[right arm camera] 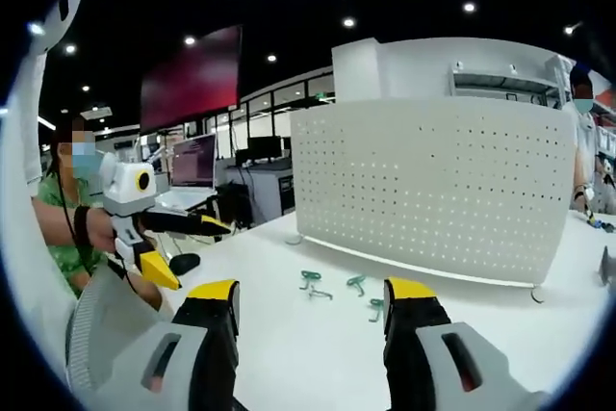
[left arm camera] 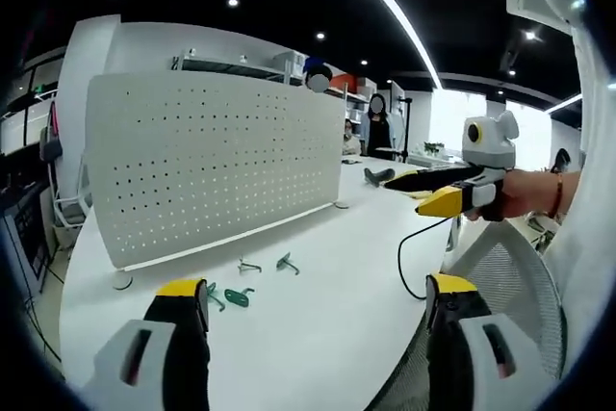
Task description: Insert the hook assembly into the mounting plate slot until the hook locks in place.
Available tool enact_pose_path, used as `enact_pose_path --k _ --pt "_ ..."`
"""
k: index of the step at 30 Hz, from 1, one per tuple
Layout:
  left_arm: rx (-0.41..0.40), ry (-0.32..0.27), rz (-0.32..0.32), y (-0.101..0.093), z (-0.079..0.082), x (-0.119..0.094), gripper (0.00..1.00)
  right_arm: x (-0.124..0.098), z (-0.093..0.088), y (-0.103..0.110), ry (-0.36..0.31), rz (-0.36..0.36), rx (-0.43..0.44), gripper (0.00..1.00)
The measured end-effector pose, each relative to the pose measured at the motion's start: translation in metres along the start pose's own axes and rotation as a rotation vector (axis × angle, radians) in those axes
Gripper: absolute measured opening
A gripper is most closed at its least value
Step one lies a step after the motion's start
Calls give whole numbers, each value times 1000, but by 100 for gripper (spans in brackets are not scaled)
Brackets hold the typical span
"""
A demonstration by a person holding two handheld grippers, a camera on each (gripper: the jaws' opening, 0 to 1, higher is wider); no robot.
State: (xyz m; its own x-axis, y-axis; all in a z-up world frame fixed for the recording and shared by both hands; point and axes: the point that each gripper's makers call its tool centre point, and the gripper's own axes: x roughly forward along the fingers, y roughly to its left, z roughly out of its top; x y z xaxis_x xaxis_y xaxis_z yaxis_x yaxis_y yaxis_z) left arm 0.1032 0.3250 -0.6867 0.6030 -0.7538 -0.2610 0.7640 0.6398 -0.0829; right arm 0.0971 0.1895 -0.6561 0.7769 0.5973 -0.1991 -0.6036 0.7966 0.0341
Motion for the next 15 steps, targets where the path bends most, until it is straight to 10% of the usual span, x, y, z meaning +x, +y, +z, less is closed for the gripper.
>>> enact_pose_path --k 15 --pt "-8 40 -84 5 -12 26 90 -7 -3 -7 26 -77 -23 61"
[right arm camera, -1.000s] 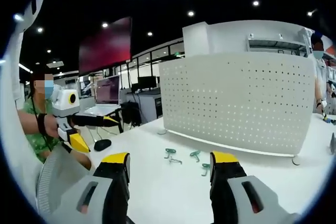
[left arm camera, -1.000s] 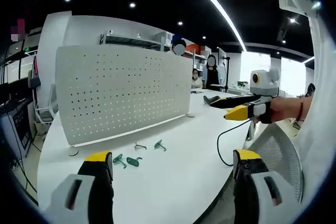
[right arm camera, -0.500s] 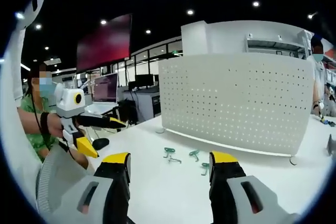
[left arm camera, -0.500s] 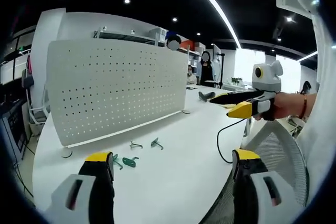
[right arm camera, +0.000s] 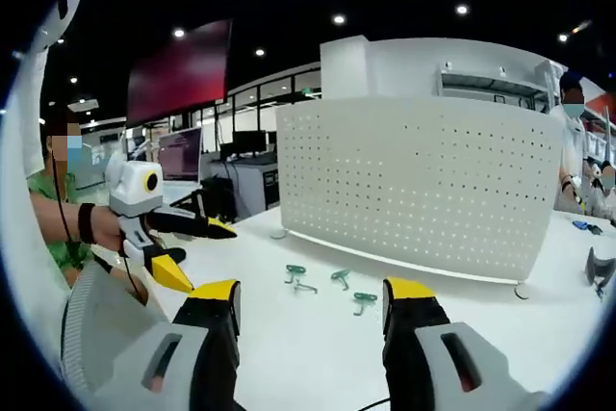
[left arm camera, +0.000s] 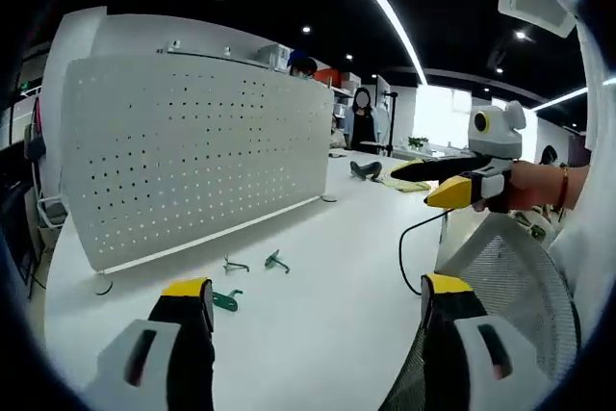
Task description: Insert the hook assembly into the mounting plate slot until the hook locks in place.
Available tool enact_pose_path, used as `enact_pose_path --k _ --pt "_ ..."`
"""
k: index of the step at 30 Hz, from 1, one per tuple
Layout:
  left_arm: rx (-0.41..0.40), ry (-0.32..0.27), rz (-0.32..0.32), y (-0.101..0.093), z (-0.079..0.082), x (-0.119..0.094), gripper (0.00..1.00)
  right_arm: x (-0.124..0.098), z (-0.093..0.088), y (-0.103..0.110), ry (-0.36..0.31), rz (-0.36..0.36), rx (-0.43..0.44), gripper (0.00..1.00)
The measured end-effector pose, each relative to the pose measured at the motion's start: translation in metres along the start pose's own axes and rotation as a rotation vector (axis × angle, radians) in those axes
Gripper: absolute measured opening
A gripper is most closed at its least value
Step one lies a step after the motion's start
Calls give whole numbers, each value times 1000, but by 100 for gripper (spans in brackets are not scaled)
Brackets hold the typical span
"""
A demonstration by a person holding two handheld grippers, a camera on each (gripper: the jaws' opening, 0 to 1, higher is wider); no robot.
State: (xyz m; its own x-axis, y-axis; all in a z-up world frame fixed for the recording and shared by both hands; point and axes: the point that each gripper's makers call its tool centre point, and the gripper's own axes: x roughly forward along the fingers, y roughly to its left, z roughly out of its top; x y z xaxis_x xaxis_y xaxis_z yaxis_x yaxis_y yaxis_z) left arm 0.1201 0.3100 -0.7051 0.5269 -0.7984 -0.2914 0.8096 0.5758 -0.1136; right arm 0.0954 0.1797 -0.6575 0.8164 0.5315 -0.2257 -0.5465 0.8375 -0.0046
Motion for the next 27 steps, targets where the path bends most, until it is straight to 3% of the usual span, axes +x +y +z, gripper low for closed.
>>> enact_pose_path --k 5,9,13,27 --pt "-13 13 0 7 -4 5 86 -2 0 2 -3 -16 8 60" --pt "50 93 8 14 -19 9 84 -3 -3 6 8 -13 8 60" --pt "44 89 2 17 -20 15 83 -3 -5 10 18 -7 3 60" --pt "64 159 26 40 -38 37 73 -2 -11 7 35 5 13 59"
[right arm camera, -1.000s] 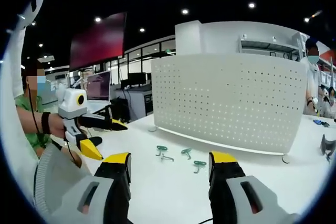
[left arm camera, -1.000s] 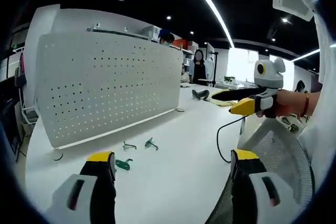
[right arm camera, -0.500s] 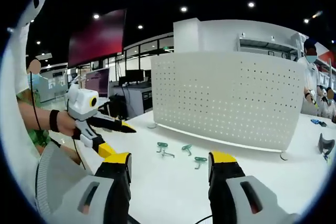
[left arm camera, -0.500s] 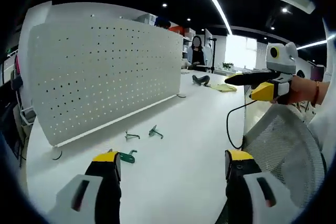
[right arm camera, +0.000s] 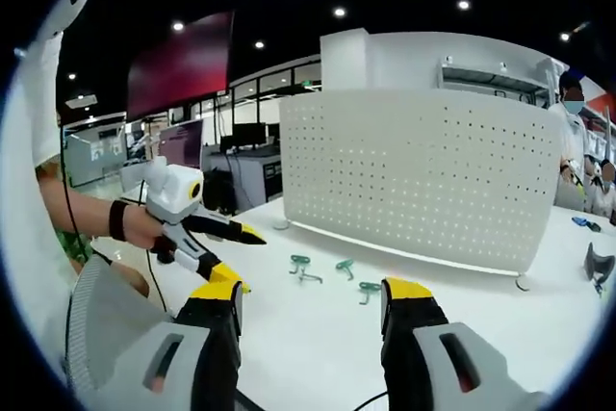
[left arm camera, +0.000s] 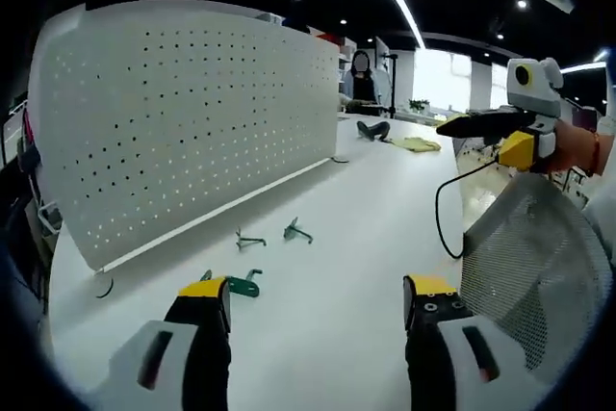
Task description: Insert the hook assembly into the mounting plate slot until the hook locks in place.
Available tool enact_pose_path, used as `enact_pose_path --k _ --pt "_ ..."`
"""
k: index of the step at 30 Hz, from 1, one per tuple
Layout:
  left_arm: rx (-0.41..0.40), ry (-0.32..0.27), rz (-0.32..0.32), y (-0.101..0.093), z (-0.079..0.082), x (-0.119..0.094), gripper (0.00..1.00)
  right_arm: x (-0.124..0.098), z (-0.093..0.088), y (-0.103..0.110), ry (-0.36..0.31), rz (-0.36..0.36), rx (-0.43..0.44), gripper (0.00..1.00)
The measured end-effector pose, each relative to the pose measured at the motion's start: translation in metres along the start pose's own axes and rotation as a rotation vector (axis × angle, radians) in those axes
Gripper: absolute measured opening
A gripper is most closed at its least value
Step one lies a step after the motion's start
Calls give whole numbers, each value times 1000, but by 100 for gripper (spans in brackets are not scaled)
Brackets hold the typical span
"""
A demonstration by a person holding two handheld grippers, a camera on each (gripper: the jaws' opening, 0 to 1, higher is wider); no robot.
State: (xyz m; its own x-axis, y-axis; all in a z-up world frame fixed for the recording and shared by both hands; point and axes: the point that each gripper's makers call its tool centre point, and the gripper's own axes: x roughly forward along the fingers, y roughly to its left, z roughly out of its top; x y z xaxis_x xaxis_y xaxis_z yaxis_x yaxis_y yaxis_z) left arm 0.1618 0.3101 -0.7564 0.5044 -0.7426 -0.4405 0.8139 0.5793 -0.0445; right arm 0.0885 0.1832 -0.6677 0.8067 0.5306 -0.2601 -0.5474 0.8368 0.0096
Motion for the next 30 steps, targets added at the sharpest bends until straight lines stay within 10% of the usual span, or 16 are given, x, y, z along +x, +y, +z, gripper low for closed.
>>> enact_pose_path --k 30 --pt "-51 83 54 38 -36 48 63 9 -7 -6 19 -19 39 57"
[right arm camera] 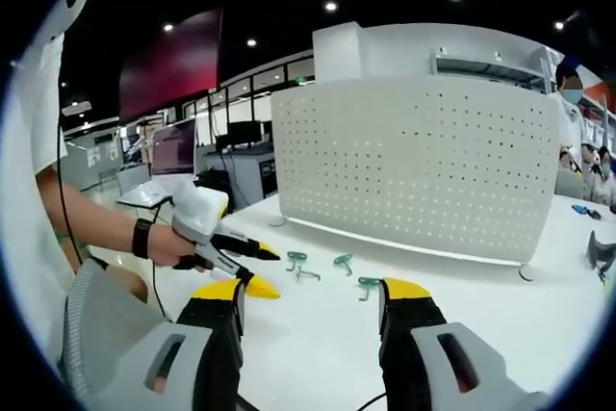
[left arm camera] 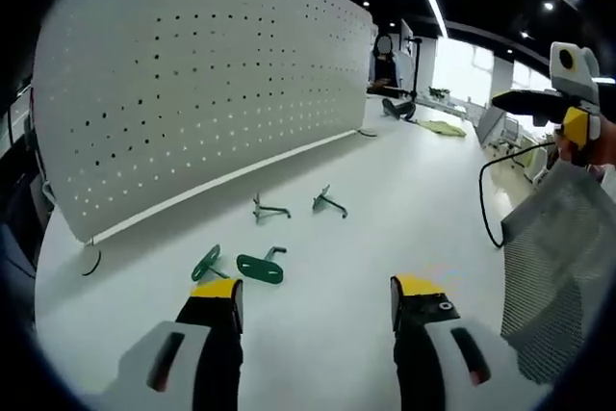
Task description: Insert the hook assembly into the mounting plate slot until the hook locks in place.
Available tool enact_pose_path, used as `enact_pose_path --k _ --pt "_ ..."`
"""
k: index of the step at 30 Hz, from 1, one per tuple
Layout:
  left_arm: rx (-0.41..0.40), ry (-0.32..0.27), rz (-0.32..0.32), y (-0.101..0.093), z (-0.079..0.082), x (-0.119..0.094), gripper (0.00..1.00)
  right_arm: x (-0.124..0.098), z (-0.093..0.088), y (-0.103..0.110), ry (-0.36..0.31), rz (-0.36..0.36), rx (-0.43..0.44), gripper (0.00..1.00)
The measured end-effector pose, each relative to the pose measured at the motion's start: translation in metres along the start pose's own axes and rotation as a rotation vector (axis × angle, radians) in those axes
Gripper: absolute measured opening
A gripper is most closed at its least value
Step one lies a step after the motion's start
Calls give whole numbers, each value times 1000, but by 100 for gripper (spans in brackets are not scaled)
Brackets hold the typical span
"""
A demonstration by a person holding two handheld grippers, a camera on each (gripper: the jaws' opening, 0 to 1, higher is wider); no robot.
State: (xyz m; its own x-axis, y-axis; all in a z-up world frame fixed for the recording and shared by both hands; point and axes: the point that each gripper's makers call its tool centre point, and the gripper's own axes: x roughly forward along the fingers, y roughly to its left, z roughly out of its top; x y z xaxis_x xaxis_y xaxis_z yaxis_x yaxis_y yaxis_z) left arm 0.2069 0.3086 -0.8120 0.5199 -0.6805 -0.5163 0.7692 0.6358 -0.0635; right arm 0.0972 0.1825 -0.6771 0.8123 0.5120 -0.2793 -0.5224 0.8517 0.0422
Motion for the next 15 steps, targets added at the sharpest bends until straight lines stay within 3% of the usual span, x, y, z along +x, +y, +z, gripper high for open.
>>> enact_pose_path --k 15 --pt "4 29 5 18 -6 27 55 -2 -6 -4 24 -32 8 57"
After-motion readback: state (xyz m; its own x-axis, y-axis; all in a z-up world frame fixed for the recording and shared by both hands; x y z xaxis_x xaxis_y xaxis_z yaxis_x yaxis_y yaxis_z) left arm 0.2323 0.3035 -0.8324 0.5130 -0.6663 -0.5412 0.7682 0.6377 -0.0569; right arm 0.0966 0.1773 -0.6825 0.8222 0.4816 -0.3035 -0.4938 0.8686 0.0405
